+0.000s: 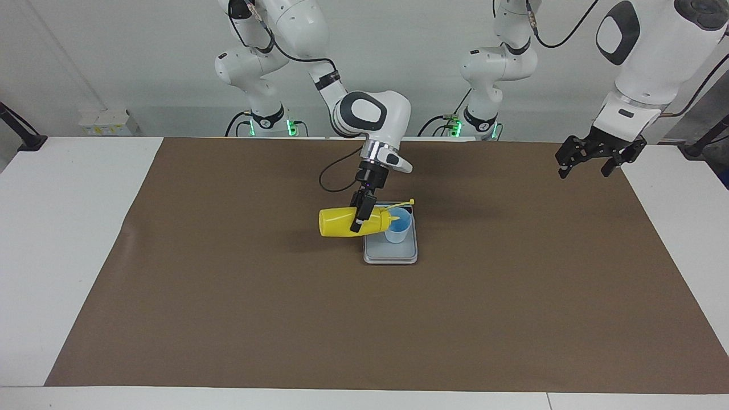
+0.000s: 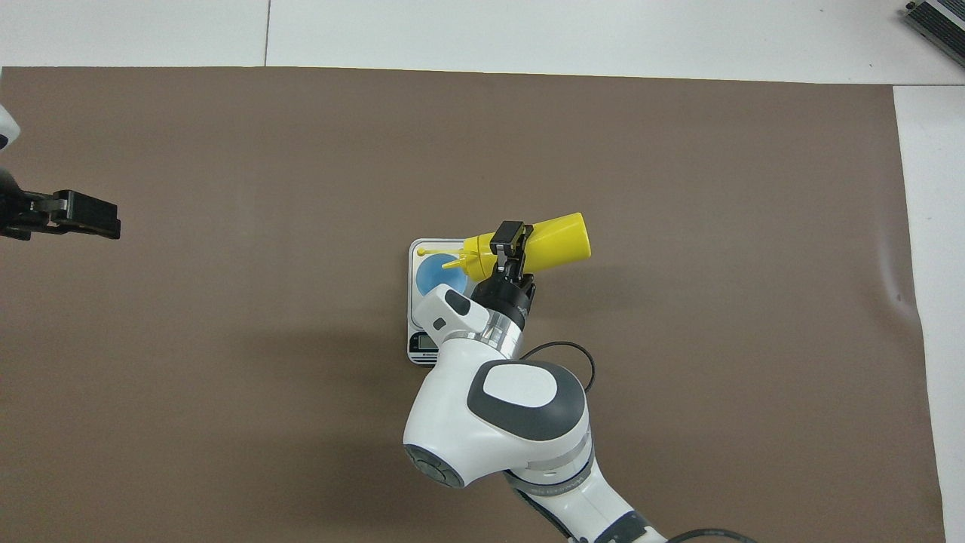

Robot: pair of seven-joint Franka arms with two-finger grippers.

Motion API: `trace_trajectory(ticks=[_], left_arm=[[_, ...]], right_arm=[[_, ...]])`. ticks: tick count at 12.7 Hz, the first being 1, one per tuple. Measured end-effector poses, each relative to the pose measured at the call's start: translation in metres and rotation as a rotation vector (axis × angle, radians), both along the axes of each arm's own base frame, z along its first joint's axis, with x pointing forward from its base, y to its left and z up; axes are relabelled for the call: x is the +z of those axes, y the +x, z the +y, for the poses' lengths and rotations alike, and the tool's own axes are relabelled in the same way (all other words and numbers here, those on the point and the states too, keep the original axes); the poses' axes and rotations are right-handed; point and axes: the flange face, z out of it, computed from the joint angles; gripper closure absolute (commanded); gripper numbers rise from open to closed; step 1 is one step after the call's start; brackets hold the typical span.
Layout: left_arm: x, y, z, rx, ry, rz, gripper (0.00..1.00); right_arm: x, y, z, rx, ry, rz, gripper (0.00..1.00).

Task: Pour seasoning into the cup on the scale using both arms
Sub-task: 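Tilt the bottle nozzle down over the cup with the right gripper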

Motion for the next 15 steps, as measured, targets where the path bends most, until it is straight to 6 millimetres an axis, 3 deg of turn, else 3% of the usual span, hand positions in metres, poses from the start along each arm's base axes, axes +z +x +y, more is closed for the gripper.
trace_trajectory(ticks=[4, 11, 15], left_arm=[[0.000, 0.000, 0.000, 0.000, 0.000, 0.000, 0.00], [0.000, 0.000, 0.000, 0.000, 0.000, 0.000, 0.00], [0.000, 0.000, 0.000, 0.000, 0.000, 0.000, 0.00]], right_arm=[[0.018, -0.001, -0.002, -0.046, 0.097, 0.030, 0.95], [0.062, 0.015, -0.033, -0.161, 0.333, 0.191, 0.95], [0.085, 0.011, -0.037, -0.191, 0.435, 0.256, 0.95]])
